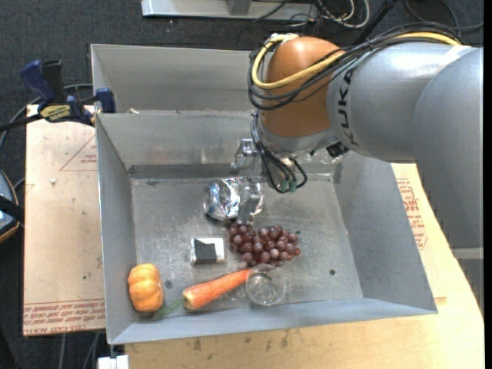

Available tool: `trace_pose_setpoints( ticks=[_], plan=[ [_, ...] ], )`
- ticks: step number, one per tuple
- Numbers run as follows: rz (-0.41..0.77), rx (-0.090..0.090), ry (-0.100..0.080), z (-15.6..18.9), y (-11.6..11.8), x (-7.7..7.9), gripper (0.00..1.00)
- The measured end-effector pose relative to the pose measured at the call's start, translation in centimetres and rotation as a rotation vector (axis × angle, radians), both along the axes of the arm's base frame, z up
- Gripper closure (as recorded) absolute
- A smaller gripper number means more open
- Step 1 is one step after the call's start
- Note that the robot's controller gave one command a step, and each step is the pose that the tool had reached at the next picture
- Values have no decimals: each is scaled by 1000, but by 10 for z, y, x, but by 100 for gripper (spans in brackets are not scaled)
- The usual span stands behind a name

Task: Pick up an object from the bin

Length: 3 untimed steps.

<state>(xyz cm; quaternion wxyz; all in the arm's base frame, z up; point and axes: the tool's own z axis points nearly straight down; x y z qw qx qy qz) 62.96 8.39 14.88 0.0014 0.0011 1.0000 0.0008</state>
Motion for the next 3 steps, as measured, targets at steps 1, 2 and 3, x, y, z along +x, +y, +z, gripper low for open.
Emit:
trace_pose_setpoints(
  ticks=[1,2,3],
  plan=[
    [-62,3,-4,-68,-7,9,0],
    [-68,3,-6,-63,-7,10,100],
    [-68,3,-6,-63,-7,10,100]
  ],
)
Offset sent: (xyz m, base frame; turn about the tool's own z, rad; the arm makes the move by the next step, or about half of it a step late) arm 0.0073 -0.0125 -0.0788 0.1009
